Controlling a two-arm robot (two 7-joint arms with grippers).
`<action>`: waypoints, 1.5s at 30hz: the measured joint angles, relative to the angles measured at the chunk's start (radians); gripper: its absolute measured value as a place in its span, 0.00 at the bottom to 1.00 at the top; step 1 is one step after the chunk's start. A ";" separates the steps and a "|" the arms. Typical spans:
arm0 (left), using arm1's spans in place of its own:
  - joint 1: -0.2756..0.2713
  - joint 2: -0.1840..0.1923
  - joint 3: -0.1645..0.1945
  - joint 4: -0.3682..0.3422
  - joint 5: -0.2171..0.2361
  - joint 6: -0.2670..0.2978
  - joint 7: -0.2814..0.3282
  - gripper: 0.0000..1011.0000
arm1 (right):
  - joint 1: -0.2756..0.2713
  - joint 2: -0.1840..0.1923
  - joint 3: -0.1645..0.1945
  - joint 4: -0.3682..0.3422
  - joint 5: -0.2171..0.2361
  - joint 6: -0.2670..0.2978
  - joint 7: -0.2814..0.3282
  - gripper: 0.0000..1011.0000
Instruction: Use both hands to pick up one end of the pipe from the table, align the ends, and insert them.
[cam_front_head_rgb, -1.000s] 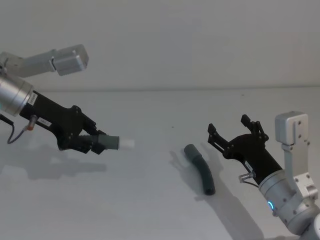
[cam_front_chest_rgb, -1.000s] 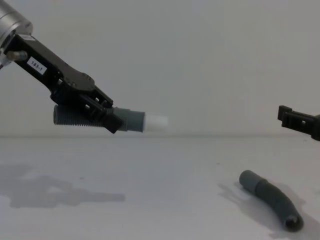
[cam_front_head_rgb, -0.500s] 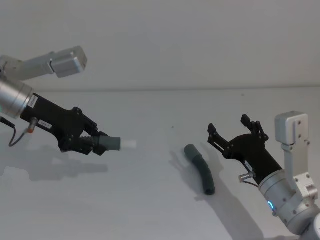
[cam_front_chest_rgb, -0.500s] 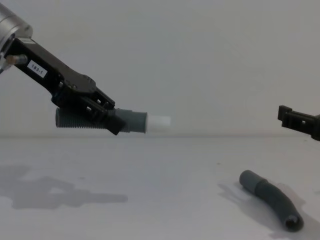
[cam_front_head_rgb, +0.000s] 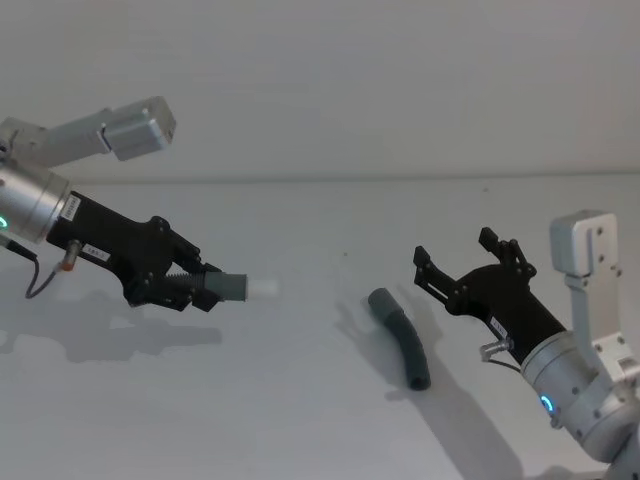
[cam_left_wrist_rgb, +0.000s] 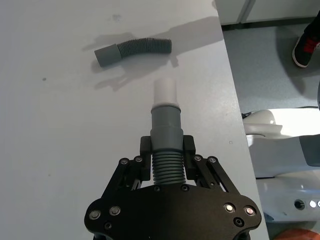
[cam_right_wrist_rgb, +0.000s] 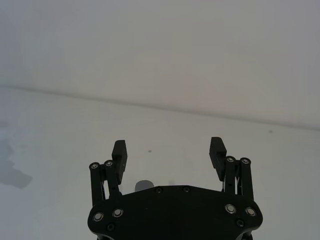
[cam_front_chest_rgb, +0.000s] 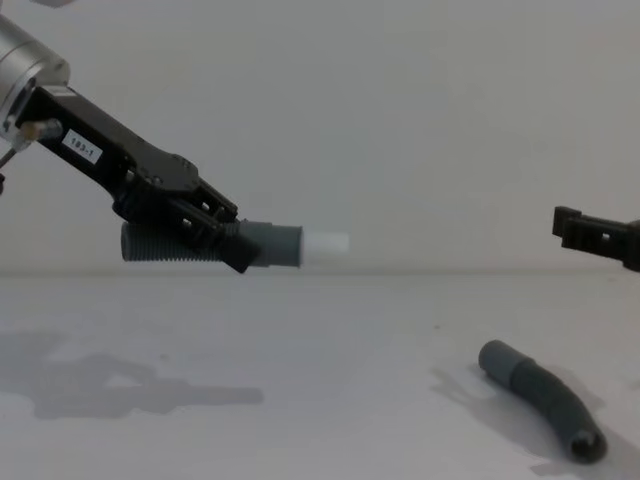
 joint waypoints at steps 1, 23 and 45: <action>0.001 0.000 0.000 0.000 -0.001 -0.001 0.001 0.33 | 0.001 0.002 0.002 -0.011 0.006 0.024 0.003 0.99; 0.006 -0.002 -0.003 0.000 -0.007 -0.008 0.009 0.33 | 0.015 -0.005 0.022 -0.161 0.091 0.460 -0.036 0.99; 0.007 -0.002 -0.003 0.000 -0.008 -0.009 0.011 0.33 | 0.060 -0.055 -0.028 -0.114 0.094 0.726 -0.098 0.99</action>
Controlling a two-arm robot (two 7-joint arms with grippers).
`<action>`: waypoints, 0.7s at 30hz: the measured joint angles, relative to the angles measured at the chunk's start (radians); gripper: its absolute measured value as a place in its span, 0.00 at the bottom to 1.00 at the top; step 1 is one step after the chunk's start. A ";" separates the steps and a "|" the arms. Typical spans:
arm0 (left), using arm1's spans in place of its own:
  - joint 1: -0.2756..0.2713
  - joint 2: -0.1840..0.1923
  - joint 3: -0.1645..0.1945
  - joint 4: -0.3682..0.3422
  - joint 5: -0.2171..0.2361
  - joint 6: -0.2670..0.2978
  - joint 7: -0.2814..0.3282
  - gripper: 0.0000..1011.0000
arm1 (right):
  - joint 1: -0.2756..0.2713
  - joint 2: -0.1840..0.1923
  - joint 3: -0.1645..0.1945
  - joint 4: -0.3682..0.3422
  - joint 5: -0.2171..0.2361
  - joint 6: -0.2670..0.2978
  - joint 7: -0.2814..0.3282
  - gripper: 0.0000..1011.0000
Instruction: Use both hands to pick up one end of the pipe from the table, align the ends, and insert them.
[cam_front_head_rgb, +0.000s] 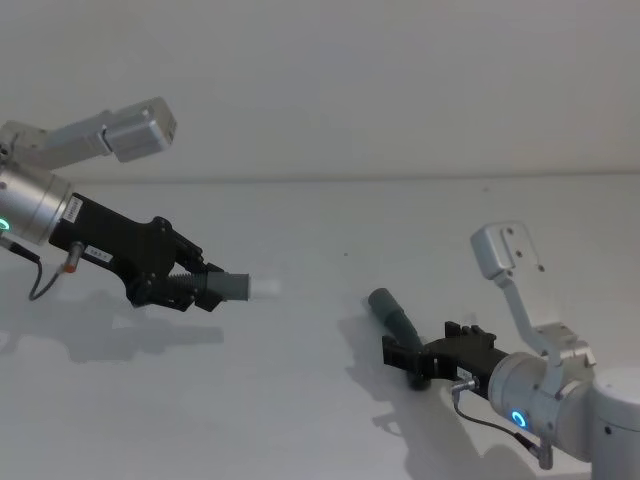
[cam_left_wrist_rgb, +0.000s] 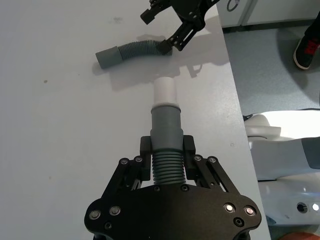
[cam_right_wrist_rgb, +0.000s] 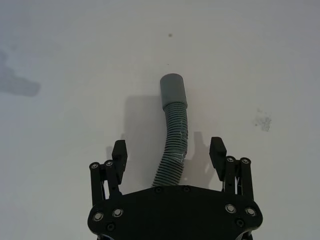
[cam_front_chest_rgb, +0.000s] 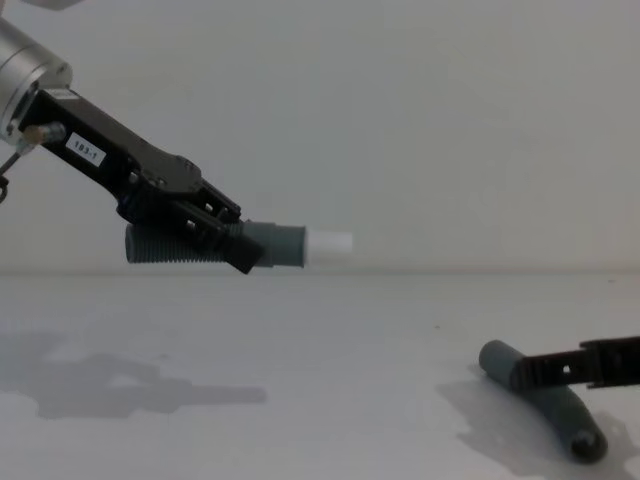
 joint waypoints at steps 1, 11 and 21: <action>0.000 0.000 0.000 0.000 0.000 0.000 0.000 0.33 | 0.005 0.000 -0.003 0.010 -0.003 0.001 0.000 0.99; 0.000 0.000 0.000 0.000 0.000 0.000 0.000 0.33 | 0.033 0.009 -0.017 0.062 -0.022 -0.002 0.013 0.99; 0.000 0.000 0.000 0.000 0.000 0.000 0.000 0.33 | 0.057 0.024 -0.034 0.098 -0.037 -0.018 0.045 0.99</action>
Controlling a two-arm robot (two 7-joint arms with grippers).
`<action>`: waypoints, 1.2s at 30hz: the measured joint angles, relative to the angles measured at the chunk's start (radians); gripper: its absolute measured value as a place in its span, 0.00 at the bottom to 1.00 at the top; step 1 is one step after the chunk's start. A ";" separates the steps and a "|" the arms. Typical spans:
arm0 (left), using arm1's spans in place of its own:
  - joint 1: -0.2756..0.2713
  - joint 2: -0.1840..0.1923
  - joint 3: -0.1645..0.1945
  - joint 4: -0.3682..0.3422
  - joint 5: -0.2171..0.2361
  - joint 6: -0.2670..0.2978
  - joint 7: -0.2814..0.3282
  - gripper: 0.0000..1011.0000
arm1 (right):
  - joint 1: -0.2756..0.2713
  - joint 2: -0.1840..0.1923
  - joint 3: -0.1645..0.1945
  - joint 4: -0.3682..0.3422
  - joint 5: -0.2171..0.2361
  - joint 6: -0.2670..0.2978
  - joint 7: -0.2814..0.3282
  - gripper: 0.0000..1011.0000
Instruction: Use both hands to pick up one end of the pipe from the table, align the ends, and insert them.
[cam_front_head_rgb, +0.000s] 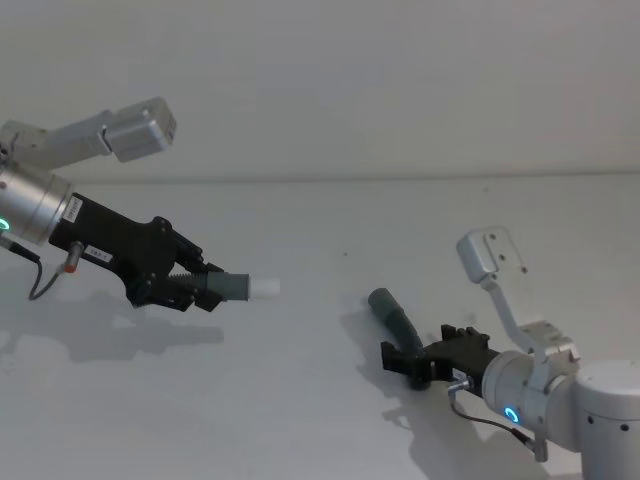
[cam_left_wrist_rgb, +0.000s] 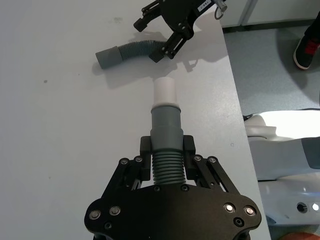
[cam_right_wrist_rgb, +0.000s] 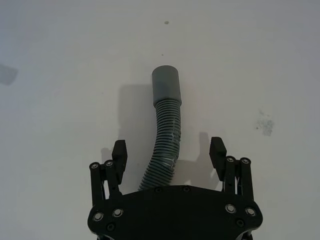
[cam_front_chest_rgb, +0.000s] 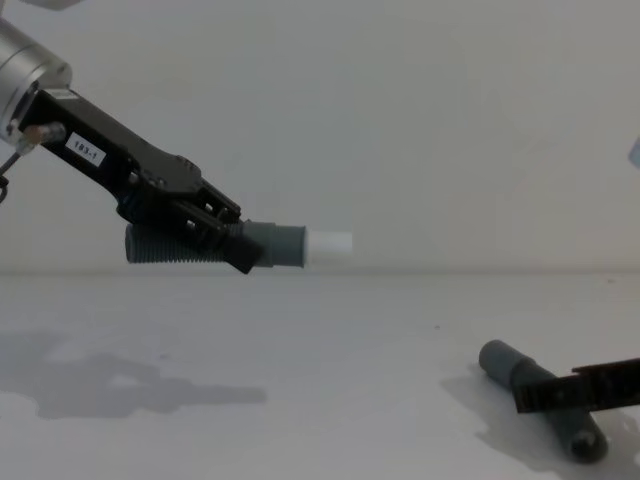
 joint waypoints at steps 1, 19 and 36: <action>0.000 0.000 0.000 0.000 0.000 0.000 0.000 0.33 | 0.002 0.000 -0.002 0.003 -0.001 -0.002 0.002 0.99; 0.000 0.000 0.000 0.000 0.000 0.000 0.000 0.33 | 0.027 0.010 -0.029 0.052 -0.031 -0.028 0.036 0.61; 0.000 0.000 0.000 0.000 0.000 0.000 0.000 0.33 | 0.028 0.017 -0.033 0.073 -0.052 -0.075 0.064 0.22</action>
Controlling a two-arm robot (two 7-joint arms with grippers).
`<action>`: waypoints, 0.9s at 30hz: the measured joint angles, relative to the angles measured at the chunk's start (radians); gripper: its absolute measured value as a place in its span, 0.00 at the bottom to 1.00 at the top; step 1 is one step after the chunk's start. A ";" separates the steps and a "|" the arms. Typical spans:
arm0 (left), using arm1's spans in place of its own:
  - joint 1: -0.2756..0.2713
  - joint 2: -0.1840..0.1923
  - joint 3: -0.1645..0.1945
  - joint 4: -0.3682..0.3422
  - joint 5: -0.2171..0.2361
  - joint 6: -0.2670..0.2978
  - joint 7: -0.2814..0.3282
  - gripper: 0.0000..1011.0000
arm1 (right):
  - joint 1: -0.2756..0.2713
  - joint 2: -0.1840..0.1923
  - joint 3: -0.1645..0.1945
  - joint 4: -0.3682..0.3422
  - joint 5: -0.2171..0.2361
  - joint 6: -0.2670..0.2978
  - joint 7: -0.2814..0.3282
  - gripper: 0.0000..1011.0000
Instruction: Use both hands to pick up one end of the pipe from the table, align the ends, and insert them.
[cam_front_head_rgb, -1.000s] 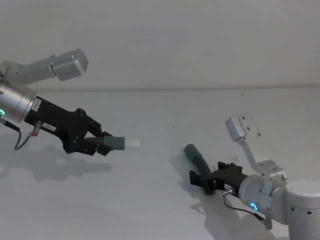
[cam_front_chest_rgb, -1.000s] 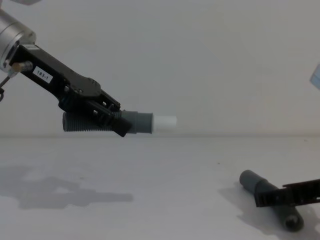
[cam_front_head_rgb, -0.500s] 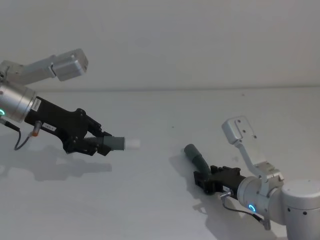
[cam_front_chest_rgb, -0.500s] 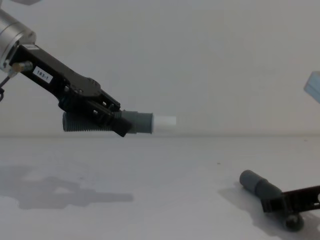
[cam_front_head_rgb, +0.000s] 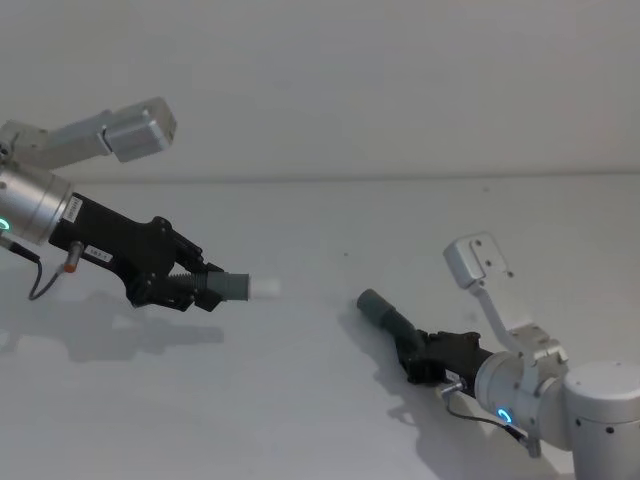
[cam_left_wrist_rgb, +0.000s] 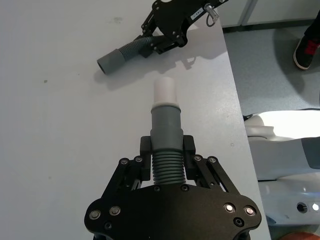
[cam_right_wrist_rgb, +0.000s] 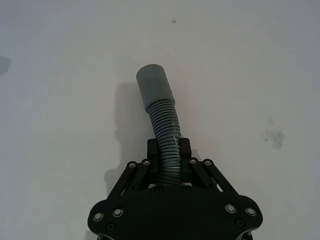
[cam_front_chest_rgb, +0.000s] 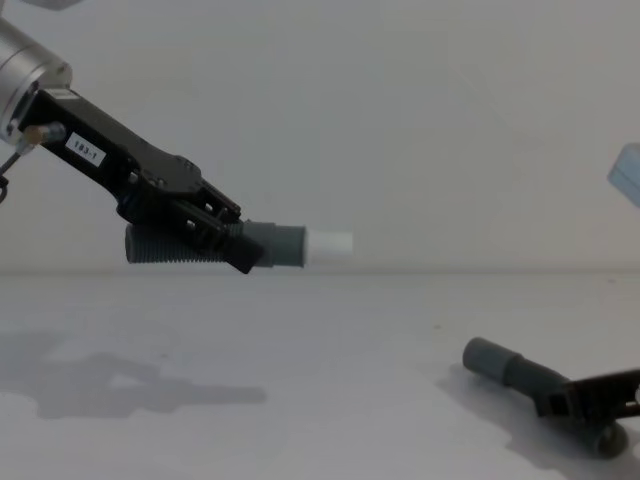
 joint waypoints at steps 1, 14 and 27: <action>0.000 0.000 0.000 0.000 0.000 0.000 0.000 0.33 | 0.000 0.002 0.000 0.001 -0.001 -0.007 0.003 0.21; 0.000 0.000 0.000 0.000 0.000 0.000 0.000 0.33 | 0.016 0.053 -0.010 0.024 -0.029 -0.182 0.099 0.21; 0.000 0.000 0.000 0.000 0.000 0.000 0.000 0.33 | 0.058 0.135 -0.030 0.060 -0.053 -0.390 0.254 0.21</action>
